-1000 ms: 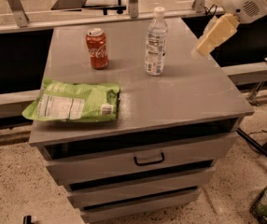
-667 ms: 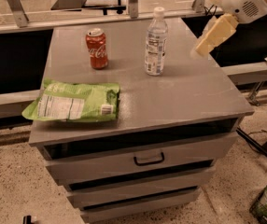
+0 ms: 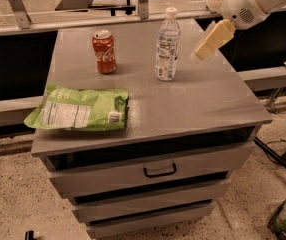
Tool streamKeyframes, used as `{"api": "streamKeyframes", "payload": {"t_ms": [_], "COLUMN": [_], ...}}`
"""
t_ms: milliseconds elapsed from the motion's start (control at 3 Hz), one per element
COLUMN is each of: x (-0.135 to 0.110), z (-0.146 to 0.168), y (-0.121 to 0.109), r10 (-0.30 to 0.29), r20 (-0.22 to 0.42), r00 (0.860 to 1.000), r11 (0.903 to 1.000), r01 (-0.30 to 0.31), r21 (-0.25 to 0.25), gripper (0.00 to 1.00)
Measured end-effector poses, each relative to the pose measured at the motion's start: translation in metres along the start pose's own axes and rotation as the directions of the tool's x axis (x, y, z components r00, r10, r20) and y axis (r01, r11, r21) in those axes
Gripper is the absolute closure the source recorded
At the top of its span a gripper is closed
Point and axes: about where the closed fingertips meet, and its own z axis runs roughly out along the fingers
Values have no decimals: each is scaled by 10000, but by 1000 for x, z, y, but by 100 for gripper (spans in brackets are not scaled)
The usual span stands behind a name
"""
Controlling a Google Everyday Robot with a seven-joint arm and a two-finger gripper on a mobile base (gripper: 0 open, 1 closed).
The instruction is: Move blue plastic bottle near green rice chip bag
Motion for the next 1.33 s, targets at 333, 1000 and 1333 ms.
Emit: {"api": "streamKeyframes", "payload": {"t_ms": [333, 1000, 1333], "x": [-3, -17, -23], "z": [29, 74, 103], "y": [-23, -23, -3], "r10": [884, 1937, 2368], "r20": [1338, 3364, 3867], "r00": [9871, 9216, 8913], "r11": [9960, 9802, 9647], "r01": [-893, -1673, -1684], "r21": [3, -1063, -2025], "gripper": [0, 0, 0]}}
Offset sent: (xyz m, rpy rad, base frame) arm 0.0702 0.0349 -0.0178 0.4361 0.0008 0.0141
